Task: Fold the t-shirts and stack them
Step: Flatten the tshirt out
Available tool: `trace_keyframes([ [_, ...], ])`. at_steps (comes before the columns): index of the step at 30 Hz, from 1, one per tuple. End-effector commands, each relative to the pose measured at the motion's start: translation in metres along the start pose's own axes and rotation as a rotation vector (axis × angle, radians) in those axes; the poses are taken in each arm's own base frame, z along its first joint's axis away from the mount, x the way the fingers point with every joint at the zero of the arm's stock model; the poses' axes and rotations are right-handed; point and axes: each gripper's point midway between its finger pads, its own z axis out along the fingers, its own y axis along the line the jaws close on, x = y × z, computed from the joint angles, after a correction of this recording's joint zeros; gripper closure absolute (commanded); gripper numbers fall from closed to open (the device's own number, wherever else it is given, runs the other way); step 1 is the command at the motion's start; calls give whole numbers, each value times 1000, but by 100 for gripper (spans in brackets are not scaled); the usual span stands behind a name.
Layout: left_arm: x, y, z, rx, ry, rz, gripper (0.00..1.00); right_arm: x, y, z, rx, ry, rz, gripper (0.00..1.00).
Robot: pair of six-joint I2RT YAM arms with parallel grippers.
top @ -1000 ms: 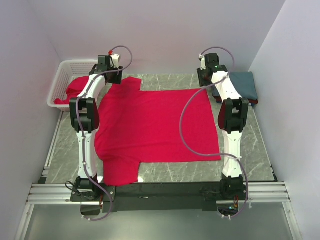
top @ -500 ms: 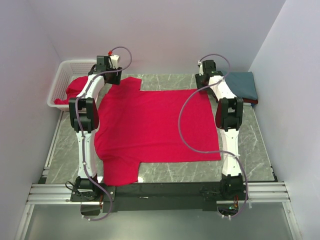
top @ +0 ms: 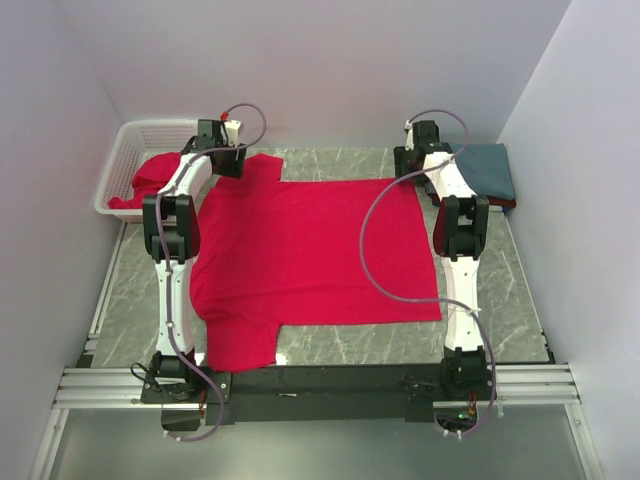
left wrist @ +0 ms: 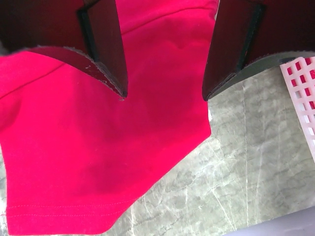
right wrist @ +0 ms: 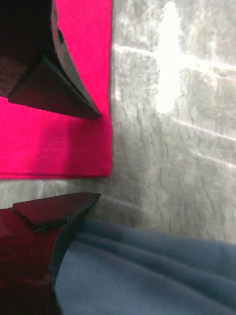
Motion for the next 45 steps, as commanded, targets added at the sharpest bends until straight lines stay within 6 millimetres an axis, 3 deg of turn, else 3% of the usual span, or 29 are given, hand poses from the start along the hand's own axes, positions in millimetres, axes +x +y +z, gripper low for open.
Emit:
trace_keyframes([
  [1,-4,-1,-3,15,-21,18,33,-7,5,-1,-38,-14,38,33],
  [3,-2,0,-2,10,-17,27,32,-4,8,-1,-50,-4,28,33],
  [5,0,2,-1,5,-12,27,32,-3,10,1,-57,0,17,42],
  [13,0,10,0,-13,-5,9,32,0,10,3,-24,13,3,53],
  [17,-3,24,-1,-21,-18,-42,31,1,13,3,-31,16,-6,72],
  [23,-4,24,12,-16,-36,-58,30,1,16,2,-36,16,-19,100],
  [33,-1,27,28,-20,-49,-48,32,1,16,-2,-38,2,-25,100],
  [38,-7,28,34,-23,-75,-56,25,-7,13,-10,-29,-21,-39,100],
  [45,-15,16,41,26,-112,-67,33,-9,9,-10,-23,-28,-27,100],
])
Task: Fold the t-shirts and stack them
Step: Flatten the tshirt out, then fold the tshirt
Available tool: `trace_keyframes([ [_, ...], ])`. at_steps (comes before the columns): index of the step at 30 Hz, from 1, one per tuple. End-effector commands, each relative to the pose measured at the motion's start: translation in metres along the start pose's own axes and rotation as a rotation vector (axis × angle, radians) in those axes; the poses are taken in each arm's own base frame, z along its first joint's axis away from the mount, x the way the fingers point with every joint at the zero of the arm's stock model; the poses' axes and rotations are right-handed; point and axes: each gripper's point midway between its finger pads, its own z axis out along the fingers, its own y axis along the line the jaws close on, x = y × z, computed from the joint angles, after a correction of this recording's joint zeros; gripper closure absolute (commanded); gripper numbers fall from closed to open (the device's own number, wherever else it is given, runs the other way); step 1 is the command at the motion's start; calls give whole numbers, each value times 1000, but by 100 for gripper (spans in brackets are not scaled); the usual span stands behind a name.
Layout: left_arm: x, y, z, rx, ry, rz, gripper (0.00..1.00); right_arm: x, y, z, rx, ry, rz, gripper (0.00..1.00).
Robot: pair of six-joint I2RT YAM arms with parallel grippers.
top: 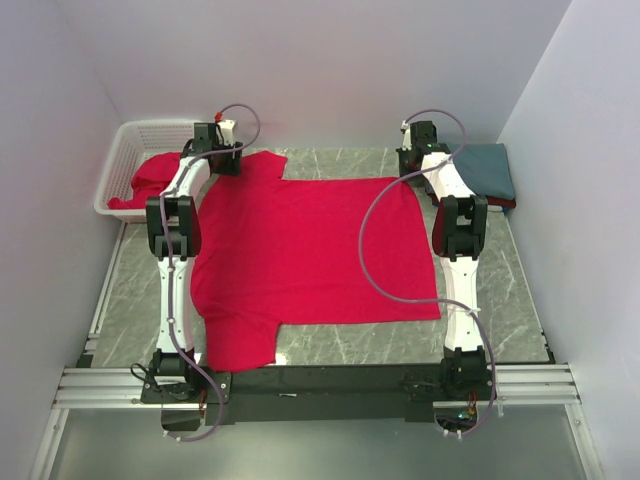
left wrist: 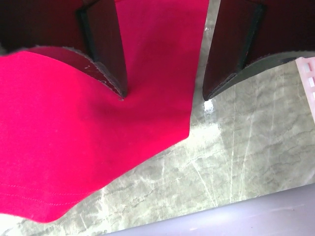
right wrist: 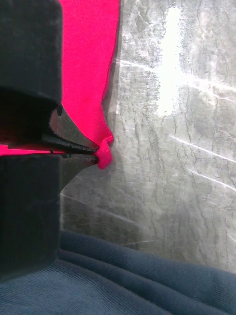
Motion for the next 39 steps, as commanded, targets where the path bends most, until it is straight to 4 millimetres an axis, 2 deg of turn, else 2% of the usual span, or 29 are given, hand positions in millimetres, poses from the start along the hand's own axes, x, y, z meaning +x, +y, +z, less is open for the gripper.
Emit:
trace_keyframes([
  [1,-11,-7,7,29,-49,-19,32,-11,-3,-15,13,-26,-4,100],
  [5,-19,-11,6,47,-79,-32,27,-10,-3,-15,10,-21,-4,100],
  [10,-30,-15,7,62,-116,-51,28,-8,-2,-13,4,-16,-3,100],
  [18,-36,-15,16,63,-139,-58,32,-9,-3,-13,8,-23,5,100],
  [20,-38,-18,16,77,-149,-50,36,-15,-3,-14,14,-38,2,100],
  [21,-40,-23,14,101,-155,-46,45,-17,-4,-16,16,-43,2,100],
  [23,-42,-22,14,105,-168,-46,56,-19,-5,-17,20,-52,3,100],
  [24,-44,-23,14,108,-174,-46,66,-22,-5,-20,20,-58,2,100],
  [26,-48,-24,13,114,-186,-43,78,-23,-5,-21,22,-68,0,100],
  [27,-56,-24,7,116,-201,-36,87,-27,-6,-25,23,-79,0,100],
  [29,-59,-25,3,123,-216,-34,99,-30,-7,-27,27,-93,0,100],
  [32,-83,-29,-22,139,-278,-19,100,-41,-12,-37,30,-127,18,100],
  [34,-91,-27,-31,135,-300,-17,100,-46,-12,-42,21,-146,34,100],
  [35,-88,-27,-33,141,-298,-18,100,-50,-15,-45,22,-161,41,100],
  [36,-105,-26,-47,139,-344,-9,100,-55,-14,-51,20,-178,44,100],
  [38,-106,-27,-54,147,-360,-2,100,-57,-15,-55,9,-189,50,100],
  [39,-119,-28,-67,148,-392,8,100,-61,-15,-61,6,-203,53,100],
])
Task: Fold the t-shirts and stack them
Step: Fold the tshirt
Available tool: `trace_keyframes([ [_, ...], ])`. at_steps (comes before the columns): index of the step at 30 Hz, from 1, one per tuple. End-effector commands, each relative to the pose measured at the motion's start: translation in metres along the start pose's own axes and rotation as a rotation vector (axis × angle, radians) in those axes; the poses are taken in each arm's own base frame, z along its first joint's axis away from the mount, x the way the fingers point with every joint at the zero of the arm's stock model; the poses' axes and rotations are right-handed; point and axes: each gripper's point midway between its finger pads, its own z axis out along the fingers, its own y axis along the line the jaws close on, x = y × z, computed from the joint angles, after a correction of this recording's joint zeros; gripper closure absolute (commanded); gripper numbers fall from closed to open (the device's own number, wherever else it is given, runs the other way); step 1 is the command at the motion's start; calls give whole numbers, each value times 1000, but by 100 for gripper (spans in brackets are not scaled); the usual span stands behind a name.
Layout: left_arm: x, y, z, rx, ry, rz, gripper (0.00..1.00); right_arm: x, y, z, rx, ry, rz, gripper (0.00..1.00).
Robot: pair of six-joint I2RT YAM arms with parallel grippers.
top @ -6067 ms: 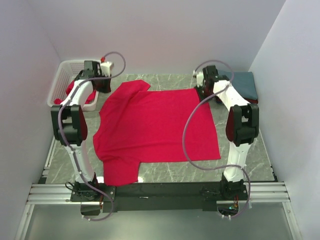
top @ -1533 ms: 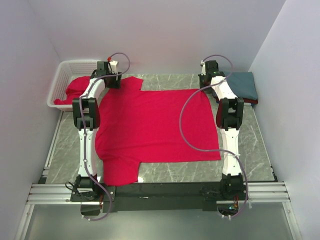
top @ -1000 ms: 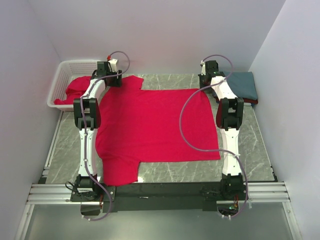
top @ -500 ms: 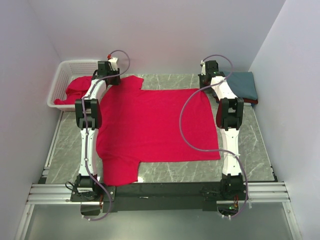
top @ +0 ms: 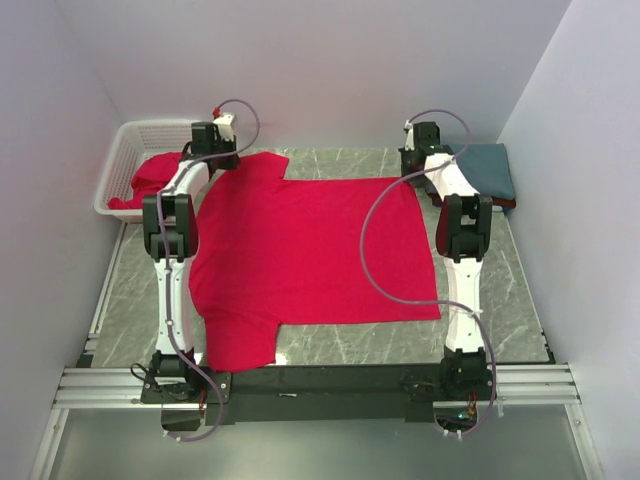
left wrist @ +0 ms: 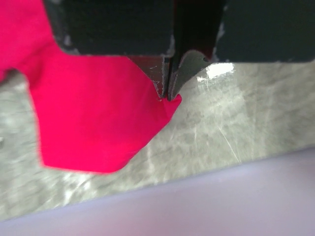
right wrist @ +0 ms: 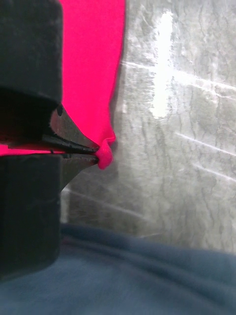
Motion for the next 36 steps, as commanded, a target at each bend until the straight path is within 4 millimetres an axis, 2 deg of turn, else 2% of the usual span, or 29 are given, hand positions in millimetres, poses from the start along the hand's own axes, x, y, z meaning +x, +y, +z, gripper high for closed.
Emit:
trace_keyframes([
  [1,-104,-17,-50,40,-244,77,100,-60,-7,-52,-6,-172,26,100],
  [2,-104,-2,-56,25,-248,71,99,-63,-6,-55,-15,-183,27,100],
  [7,-117,-8,-76,62,-265,101,99,-67,-3,-67,-35,-195,9,100],
  [10,-116,-12,-88,72,-262,131,99,-69,-4,-76,-41,-202,-2,100],
  [11,-108,-12,-88,73,-246,130,99,-69,-4,-77,-45,-205,-3,100],
  [15,-111,-9,-109,91,-251,130,99,-67,-4,-86,-59,-198,-11,100],
  [17,-102,-7,-114,109,-232,123,99,-66,-3,-89,-72,-196,-15,100],
  [18,-105,-7,-122,111,-236,133,99,-65,-2,-92,-76,-195,-15,100],
  [19,-95,-10,-123,131,-218,132,99,-64,-2,-94,-83,-193,-15,100],
  [20,-92,-11,-126,135,-213,137,99,-63,-2,-95,-90,-192,-15,100],
  [21,-97,-14,-135,138,-227,163,99,-61,-1,-97,-95,-186,-14,100],
  [23,-88,-20,-144,149,-212,175,99,-60,0,-104,-110,-188,-16,100],
  [25,-76,-22,-149,155,-193,187,99,-52,2,-105,-121,-173,-24,100],
  [28,-77,-26,-162,153,-195,209,99,-40,7,-107,-146,-144,-37,100],
  [31,-63,-33,-171,178,-162,222,99,-29,9,-107,-158,-110,-40,100],
  [33,-60,-37,-180,182,-155,235,99,-28,10,-111,-164,-114,-43,100],
  [34,-51,-38,-181,180,-138,232,99,-29,11,-113,-169,-120,-47,100],
  [36,-50,-40,-193,176,-139,248,99,-30,11,-117,-167,-127,-51,100],
])
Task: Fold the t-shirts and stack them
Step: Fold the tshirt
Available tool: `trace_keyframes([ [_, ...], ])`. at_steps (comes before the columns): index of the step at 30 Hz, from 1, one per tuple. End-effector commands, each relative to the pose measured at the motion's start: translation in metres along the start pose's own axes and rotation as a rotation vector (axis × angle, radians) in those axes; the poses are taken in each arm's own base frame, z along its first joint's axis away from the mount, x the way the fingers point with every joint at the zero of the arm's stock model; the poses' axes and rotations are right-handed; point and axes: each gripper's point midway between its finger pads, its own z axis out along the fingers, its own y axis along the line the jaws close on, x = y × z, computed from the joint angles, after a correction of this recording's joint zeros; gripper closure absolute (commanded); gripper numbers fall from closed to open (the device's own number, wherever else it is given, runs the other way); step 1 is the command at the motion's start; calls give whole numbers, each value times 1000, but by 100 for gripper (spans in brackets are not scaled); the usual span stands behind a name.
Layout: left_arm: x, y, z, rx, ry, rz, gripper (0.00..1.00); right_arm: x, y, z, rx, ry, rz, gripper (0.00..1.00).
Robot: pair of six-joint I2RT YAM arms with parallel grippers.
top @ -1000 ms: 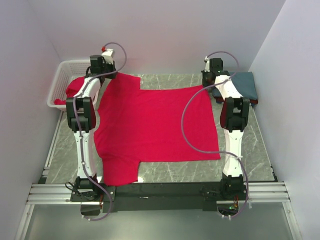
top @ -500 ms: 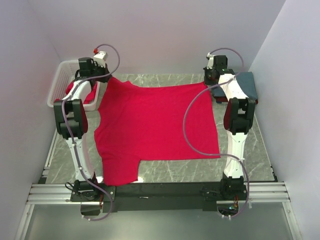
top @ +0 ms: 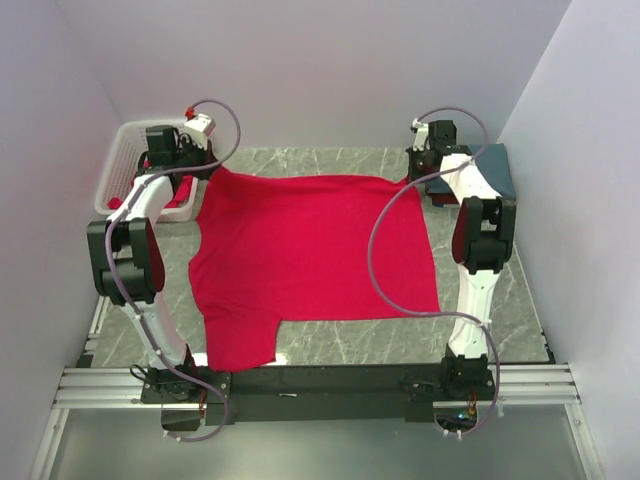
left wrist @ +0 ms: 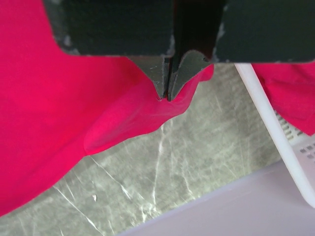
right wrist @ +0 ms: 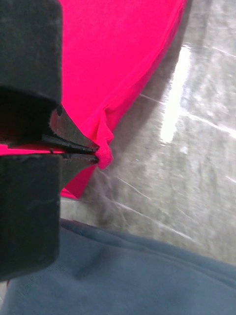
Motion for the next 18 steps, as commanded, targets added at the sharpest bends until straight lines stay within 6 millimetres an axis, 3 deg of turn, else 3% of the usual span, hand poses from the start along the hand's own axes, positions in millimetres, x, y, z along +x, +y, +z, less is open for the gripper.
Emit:
trace_keyframes([
  [1,-8,-15,-24,20,-15,64,99,-36,-9,-47,6,-110,-21,100],
  [9,-3,-23,-52,-7,-12,82,100,-34,-12,-60,-17,-116,-28,100],
  [18,2,-24,-72,-15,5,80,99,-18,-11,-65,-66,-74,-58,100],
])
